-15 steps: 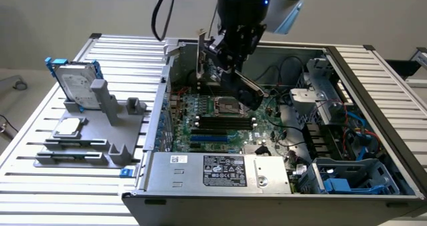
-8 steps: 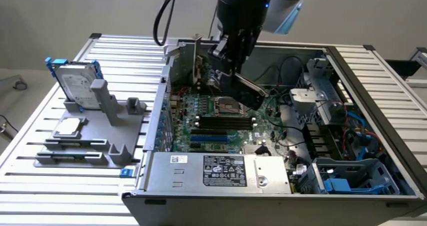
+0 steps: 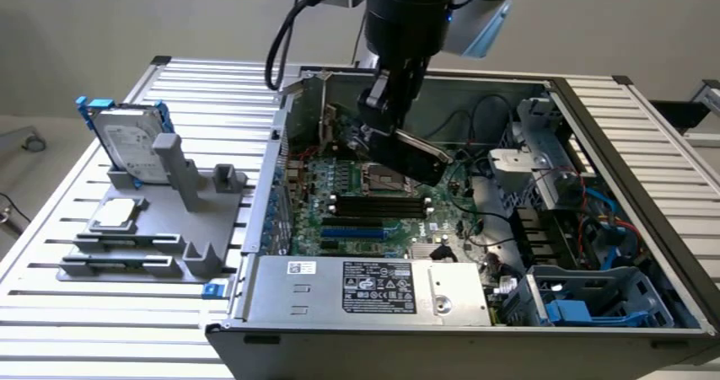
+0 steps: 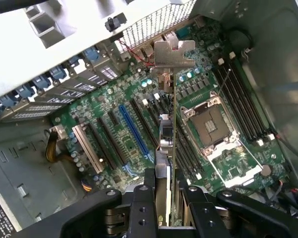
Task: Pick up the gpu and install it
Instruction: 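Insert the gpu into the slot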
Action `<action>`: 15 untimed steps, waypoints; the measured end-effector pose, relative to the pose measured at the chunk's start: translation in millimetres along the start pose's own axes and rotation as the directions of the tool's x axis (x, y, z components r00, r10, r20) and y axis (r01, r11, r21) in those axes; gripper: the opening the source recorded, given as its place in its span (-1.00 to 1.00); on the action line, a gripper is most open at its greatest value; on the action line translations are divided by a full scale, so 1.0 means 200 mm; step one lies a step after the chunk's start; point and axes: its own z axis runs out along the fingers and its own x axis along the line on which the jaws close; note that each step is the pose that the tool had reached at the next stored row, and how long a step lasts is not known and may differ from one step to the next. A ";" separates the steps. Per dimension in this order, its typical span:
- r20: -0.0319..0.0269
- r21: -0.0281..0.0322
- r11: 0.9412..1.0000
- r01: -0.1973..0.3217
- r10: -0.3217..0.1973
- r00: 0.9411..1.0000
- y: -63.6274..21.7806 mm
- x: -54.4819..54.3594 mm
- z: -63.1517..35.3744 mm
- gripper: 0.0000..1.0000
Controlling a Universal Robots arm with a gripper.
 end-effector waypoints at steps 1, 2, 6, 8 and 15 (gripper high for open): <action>0.000 0.000 1.000 0.019 -0.019 1.000 0.000 0.00 0.006 -0.47; -0.001 0.000 0.999 0.037 -0.037 0.999 0.000 0.00 0.012 -0.47; -0.002 -0.001 0.994 0.110 -0.110 0.994 -0.001 0.00 0.036 -0.47; -0.002 -0.002 0.989 0.146 -0.146 0.989 -0.001 0.00 0.048 -0.47; -0.004 -0.004 0.963 0.269 -0.269 0.963 -0.002 0.00 0.090 -0.47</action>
